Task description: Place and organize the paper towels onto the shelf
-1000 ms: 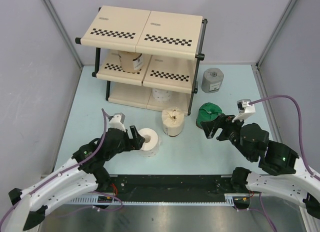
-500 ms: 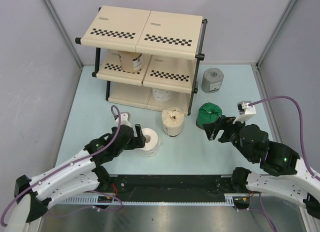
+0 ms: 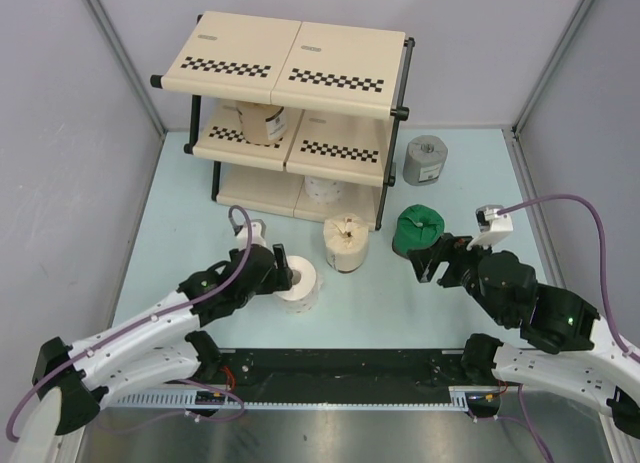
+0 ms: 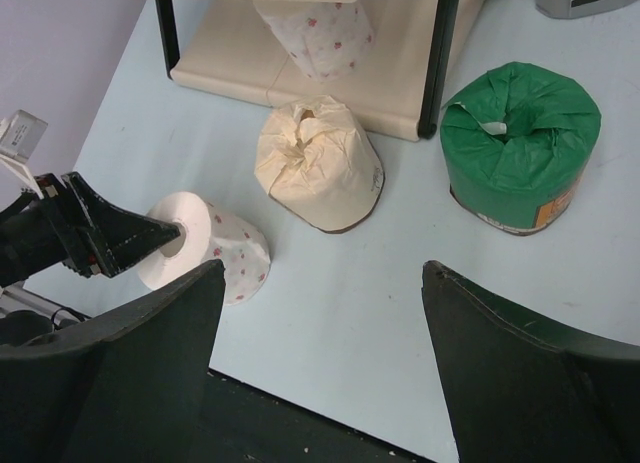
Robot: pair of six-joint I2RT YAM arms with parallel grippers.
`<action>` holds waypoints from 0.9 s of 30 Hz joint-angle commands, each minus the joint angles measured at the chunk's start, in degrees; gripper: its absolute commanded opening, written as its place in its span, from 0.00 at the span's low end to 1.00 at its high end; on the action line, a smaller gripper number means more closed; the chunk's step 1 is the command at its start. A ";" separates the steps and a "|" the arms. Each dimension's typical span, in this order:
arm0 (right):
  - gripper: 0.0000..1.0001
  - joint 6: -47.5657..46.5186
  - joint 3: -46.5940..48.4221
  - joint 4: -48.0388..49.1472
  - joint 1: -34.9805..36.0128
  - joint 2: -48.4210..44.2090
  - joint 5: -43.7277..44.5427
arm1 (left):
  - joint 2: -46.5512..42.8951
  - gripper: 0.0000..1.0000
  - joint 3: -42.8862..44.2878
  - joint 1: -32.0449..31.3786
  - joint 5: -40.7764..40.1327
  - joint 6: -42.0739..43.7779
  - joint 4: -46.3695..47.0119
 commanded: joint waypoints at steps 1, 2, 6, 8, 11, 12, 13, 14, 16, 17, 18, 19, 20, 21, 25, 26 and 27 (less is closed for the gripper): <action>0.85 1.41 -0.30 -1.12 -0.23 -1.29 2.19 | 2.02 0.76 0.83 -0.16 0.17 0.50 2.65; 0.84 1.58 -0.47 -1.21 -0.15 -1.47 2.37 | 2.29 0.73 0.57 -0.25 0.17 0.50 2.83; 0.85 1.76 -0.65 -1.99 -0.23 -1.91 2.98 | 2.99 0.64 -0.40 -0.16 1.13 1.20 4.76; 0.85 1.85 -1.00 -2.17 -0.23 -1.82 3.33 | 3.08 0.56 -1.01 -0.25 1.84 1.64 6.25; 0.85 2.11 -1.35 -2.26 -0.23 -1.56 3.60 | 3.69 0.46 -1.45 -0.25 2.37 1.82 7.22; 0.85 2.11 -1.44 -2.17 -0.23 -1.47 3.60 | 3.78 0.43 -1.54 -0.25 2.45 1.90 7.31; 0.85 2.11 -1.53 -2.17 -0.23 -1.47 3.69 | 4.22 0.39 -1.54 -0.25 2.54 1.90 7.31; 0.85 2.20 -1.61 -2.17 -0.23 -1.29 3.77 | 4.22 0.37 -1.54 -0.25 2.54 1.90 7.31; 0.85 2.29 -1.88 -2.08 -0.23 -1.29 3.77 | 3.96 0.34 -1.54 -0.25 2.54 1.99 7.31; 0.85 2.29 -1.79 -2.08 -0.23 -1.12 3.86 | 3.35 0.33 -1.46 -0.25 2.46 1.99 7.75; 0.85 2.20 -1.97 -2.08 -0.23 -1.29 3.95 | 2.73 0.33 -1.46 -0.25 2.28 2.08 8.01; 0.85 2.20 -2.14 -2.08 -0.32 -1.20 4.12 | 2.21 0.33 -1.37 -0.16 2.02 2.17 8.45; 0.85 2.29 -2.23 -2.08 -0.32 -1.29 4.13 | 1.33 0.33 -0.93 -0.25 1.76 2.34 8.72; 0.85 2.20 -2.40 -2.08 -0.32 -1.20 4.13 | 1.15 0.33 -0.49 -0.16 0.71 2.60 9.07; 0.85 2.81 -2.84 -2.00 -0.32 -1.20 4.13 | 3.07 0.30 3.72 -0.08 -2.89 4.80 8.29; 0.85 2.81 -2.93 -1.91 -0.32 -1.03 4.13 | 3.69 0.29 5.99 0.36 -3.86 5.15 7.85; 0.85 2.81 -2.93 -1.82 -0.32 -1.12 4.04 | 4.65 0.28 6.97 0.71 -4.48 5.77 7.67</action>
